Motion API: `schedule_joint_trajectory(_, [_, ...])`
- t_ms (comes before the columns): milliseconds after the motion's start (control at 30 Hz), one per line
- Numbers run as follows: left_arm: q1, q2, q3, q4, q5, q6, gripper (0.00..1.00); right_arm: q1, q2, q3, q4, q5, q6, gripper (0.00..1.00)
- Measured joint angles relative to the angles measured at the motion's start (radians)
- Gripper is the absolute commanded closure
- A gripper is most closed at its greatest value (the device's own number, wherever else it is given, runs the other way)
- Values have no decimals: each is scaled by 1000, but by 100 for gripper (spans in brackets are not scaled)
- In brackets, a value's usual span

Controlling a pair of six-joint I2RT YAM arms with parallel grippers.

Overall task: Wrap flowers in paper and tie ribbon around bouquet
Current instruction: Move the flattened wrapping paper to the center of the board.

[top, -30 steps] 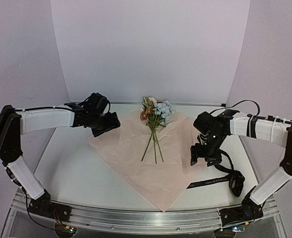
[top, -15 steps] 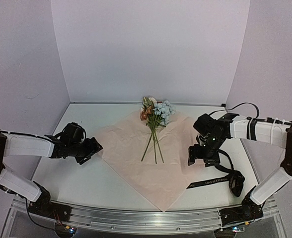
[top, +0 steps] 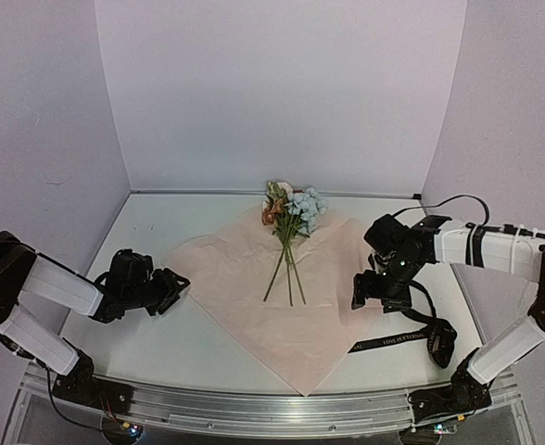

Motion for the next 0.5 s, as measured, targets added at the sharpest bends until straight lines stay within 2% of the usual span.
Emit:
schedule_joint_trajectory(400, [2,139,-1,179,21,-53,47,0,-9,-8,6,12,1,17])
schedule_joint_trajectory(500, [3,180,0,246,36,-61,52,0,-9,-8,7,14,1,17])
